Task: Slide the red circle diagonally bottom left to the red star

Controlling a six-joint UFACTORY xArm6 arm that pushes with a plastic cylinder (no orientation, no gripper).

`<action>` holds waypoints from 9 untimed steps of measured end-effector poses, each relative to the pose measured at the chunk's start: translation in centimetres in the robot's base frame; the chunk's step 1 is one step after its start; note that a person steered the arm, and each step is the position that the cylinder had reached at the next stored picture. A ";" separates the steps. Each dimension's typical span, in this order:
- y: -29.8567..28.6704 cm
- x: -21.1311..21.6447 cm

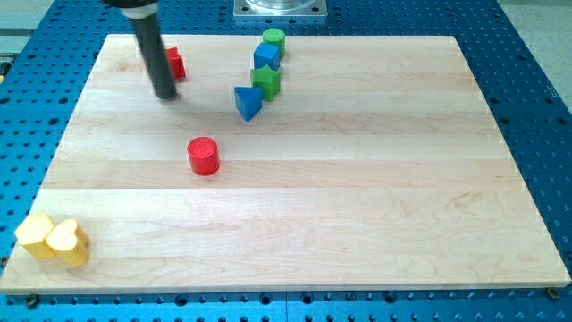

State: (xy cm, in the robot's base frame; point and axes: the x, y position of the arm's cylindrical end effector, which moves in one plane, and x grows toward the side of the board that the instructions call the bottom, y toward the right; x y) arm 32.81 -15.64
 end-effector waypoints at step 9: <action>-4.7 7.5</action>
State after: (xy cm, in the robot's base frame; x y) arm 40.31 -20.35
